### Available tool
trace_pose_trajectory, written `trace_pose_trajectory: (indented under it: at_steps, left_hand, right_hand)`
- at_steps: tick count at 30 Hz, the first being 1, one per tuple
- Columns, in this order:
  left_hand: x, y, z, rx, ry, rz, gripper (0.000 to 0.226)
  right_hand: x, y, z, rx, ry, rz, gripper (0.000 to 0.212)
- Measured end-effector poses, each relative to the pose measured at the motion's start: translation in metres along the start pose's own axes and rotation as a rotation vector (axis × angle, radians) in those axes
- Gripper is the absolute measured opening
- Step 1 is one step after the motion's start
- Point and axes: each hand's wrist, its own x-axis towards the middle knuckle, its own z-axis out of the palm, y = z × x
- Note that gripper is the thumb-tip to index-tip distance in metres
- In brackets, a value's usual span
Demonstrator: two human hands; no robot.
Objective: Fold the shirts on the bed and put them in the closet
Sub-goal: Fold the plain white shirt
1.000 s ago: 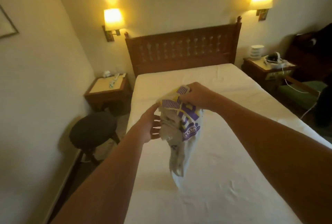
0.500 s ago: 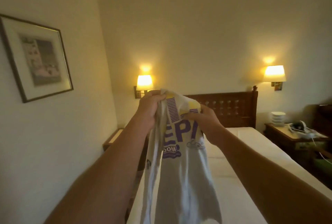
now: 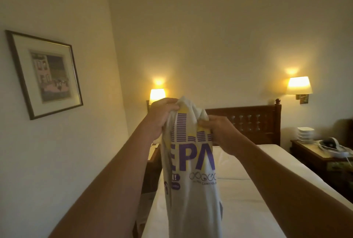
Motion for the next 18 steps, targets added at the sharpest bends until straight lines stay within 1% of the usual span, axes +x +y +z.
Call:
trace_pose_trajectory:
  at_steps: [2, 4, 8, 11, 13, 14, 16, 18]
  left_hand:
    - [0.002, -0.003, -0.01, 0.058, 0.03, 0.011, 0.012]
    - [0.005, -0.006, -0.016, 0.101, 0.041, 0.021, 0.011]
    - [0.009, -0.008, -0.015, 0.242, 0.12, 0.099, 0.013]
    - [0.01, -0.006, -0.019, 0.23, 0.156, 0.103, 0.016]
    - [0.012, -0.006, -0.022, 0.168, 0.13, 0.06, 0.015]
    - [0.012, -0.006, -0.021, 0.128, 0.11, 0.04, 0.011]
    - [0.015, -0.005, -0.019, 0.063, 0.076, 0.018, 0.008]
    - [0.016, -0.002, -0.016, -0.007, 0.051, 0.026, 0.012]
  right_hand:
    - [0.004, -0.005, -0.001, -0.031, 0.115, -0.089, 0.013]
    - [0.006, -0.008, 0.0, -0.098, 0.159, -0.144, 0.015]
    - [0.011, -0.016, 0.001, -0.145, 0.166, -0.178, 0.016]
    - [0.013, -0.02, -0.008, -0.194, 0.18, -0.166, 0.014]
    - [0.011, -0.023, -0.014, -0.207, 0.186, -0.154, 0.02]
    - [0.009, -0.023, -0.016, -0.148, 0.155, -0.125, 0.023]
    - [0.003, -0.022, -0.016, 0.061, 0.05, -0.012, 0.023]
    - [0.002, -0.012, -0.021, 0.251, 0.006, 0.074, 0.035]
